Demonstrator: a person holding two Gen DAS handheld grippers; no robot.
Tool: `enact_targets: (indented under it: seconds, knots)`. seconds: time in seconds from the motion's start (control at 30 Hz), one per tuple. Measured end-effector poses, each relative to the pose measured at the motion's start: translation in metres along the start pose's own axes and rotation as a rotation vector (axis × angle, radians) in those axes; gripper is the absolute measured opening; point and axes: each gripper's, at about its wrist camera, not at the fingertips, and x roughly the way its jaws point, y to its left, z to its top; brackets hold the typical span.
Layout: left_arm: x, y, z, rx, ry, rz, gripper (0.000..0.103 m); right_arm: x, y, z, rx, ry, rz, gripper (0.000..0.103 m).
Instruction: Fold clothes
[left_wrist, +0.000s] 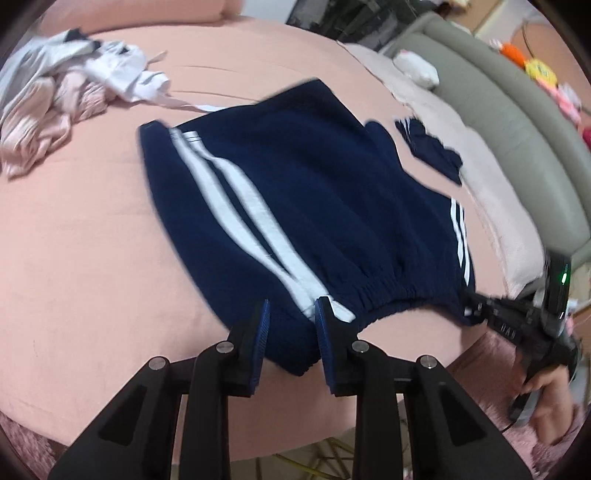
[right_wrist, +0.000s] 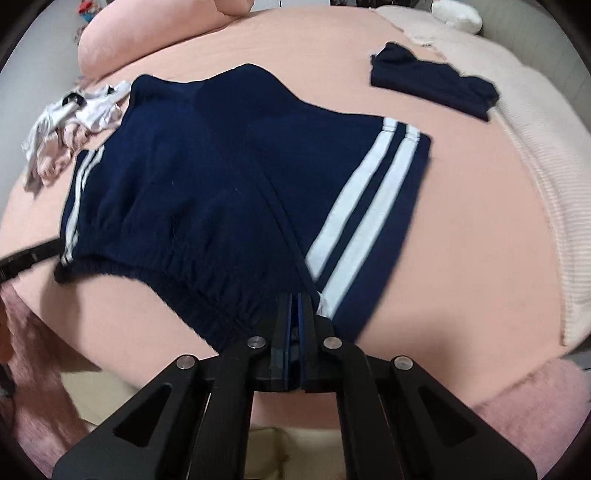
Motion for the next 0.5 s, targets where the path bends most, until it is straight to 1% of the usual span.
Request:
enact_targets:
  seconds: [0.07, 0.13, 0.2, 0.23, 0.27, 0.3, 0.33, 0.37, 0.4, 0.43, 0.47, 0.5]
  knots:
    - [0.011, 0.003, -0.005, 0.018, 0.053, 0.018, 0.030, -0.002, 0.000, -0.003, 0.008, 0.006, -0.001, 0.000]
    - [0.015, 0.002, -0.008, 0.031, 0.061, 0.033, 0.030, -0.003, -0.001, -0.005, 0.011, 0.022, 0.013, 0.000]
    - [0.012, 0.001, -0.008, 0.024, 0.090, 0.035, 0.031, -0.004, 0.001, -0.004, -0.009, 0.055, 0.033, 0.000]
    - [0.010, 0.002, -0.007, 0.015, 0.099, 0.027, 0.031, -0.006, -0.001, -0.004, -0.002, 0.065, 0.054, 0.000]
    - [0.005, 0.004, -0.007, -0.007, 0.091, 0.006, 0.031, -0.009, -0.003, -0.003, 0.014, 0.072, 0.084, 0.003]
    - [0.000, 0.008, -0.007, -0.033, 0.080, -0.020, 0.031, -0.015, -0.007, -0.003, 0.041, 0.058, 0.132, 0.004]
    - [-0.003, 0.013, -0.007, -0.069, 0.068, -0.037, 0.032, -0.023, -0.013, -0.003, 0.080, 0.025, 0.188, 0.005]
    - [-0.006, 0.019, -0.007, -0.108, 0.056, -0.051, 0.038, -0.030, -0.021, -0.004, 0.138, -0.006, 0.236, 0.012]
    - [-0.005, 0.025, -0.006, -0.144, 0.054, -0.057, 0.043, -0.034, -0.030, -0.006, 0.203, -0.023, 0.263, 0.028]
    - [-0.004, 0.030, -0.005, -0.171, 0.055, -0.063, 0.046, -0.033, -0.037, -0.008, 0.255, -0.022, 0.267, 0.035]
    - [-0.002, 0.033, -0.005, -0.190, 0.057, -0.072, 0.046, -0.031, -0.044, -0.011, 0.301, -0.016, 0.264, 0.040]
    - [0.000, 0.036, -0.004, -0.207, 0.058, -0.082, 0.046, -0.027, -0.050, -0.012, 0.337, -0.011, 0.253, 0.040]
